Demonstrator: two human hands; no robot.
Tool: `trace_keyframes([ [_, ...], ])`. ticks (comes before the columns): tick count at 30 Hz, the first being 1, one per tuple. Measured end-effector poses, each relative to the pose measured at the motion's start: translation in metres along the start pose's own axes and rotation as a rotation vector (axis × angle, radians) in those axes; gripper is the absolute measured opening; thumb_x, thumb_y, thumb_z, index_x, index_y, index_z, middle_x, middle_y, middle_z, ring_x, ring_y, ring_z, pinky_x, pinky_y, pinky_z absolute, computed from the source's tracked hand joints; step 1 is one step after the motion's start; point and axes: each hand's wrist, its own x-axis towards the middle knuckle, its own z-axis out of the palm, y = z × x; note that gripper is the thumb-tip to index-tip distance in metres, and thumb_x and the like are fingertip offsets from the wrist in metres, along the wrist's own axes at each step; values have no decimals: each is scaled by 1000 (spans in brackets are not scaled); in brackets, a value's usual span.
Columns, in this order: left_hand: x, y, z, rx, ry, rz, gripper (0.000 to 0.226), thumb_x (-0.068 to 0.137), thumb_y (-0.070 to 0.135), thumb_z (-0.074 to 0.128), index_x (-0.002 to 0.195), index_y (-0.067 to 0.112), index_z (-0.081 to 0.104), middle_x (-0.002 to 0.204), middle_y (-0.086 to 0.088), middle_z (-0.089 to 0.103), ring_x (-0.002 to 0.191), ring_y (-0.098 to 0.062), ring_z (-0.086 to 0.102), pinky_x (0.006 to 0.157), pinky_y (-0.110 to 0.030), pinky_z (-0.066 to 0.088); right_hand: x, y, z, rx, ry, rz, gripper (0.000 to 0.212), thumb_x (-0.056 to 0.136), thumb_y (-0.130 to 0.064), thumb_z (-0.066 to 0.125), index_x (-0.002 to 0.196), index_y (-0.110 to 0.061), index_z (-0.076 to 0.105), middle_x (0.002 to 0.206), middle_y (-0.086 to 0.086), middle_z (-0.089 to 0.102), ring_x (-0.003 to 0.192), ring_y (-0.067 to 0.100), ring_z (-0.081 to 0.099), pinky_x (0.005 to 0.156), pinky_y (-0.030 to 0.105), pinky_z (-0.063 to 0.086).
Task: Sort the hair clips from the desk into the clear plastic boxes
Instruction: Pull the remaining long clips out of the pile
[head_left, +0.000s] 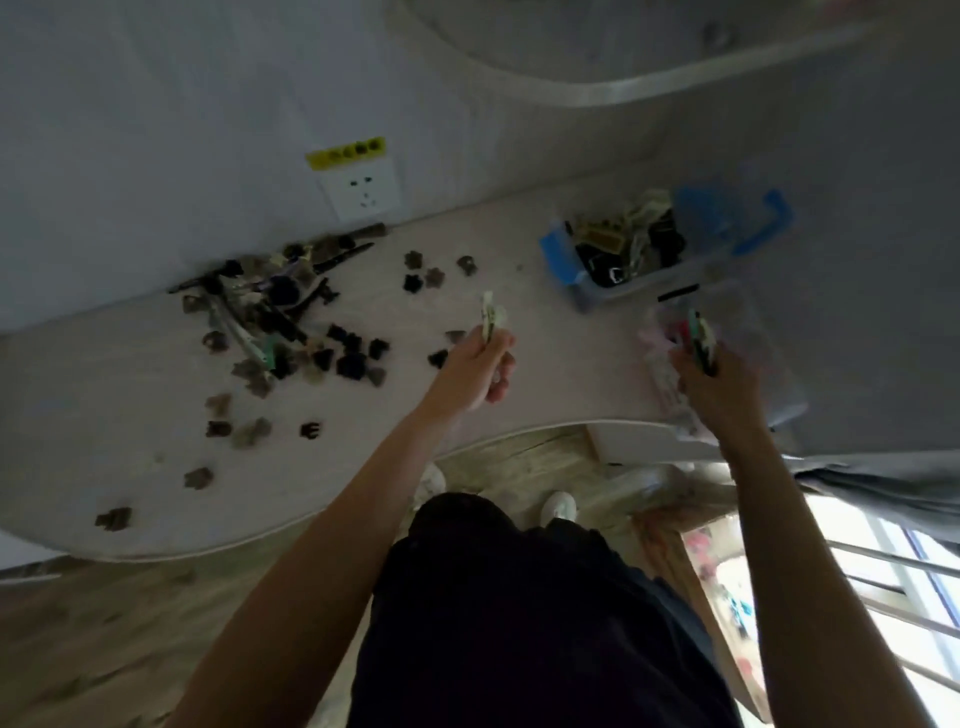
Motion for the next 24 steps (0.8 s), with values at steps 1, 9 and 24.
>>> trace_keyframes([
  [1,2,-2,23,5,-18,5,24,101,17,33,81,14,46,46,9,48,34,-3,36,35,-16,29,10,11,-8,-95,-24,9,34,87,-42,53,88,-8,60,84,22,64,92,39,61,92,47,43],
  [9,6,2,144,25,61,-31,14,100,17,38,89,9,42,60,-1,36,33,0,32,33,-12,26,41,30,-24,-294,-237,-168,32,92,-37,49,100,-6,53,88,12,59,88,32,56,78,37,42],
  [24,31,2,252,423,76,-127,48,98,26,37,140,5,24,133,-18,46,119,-33,50,95,-39,42,37,78,-69,61,-181,-227,24,96,-16,42,112,-8,58,104,15,66,94,29,61,76,28,41],
])
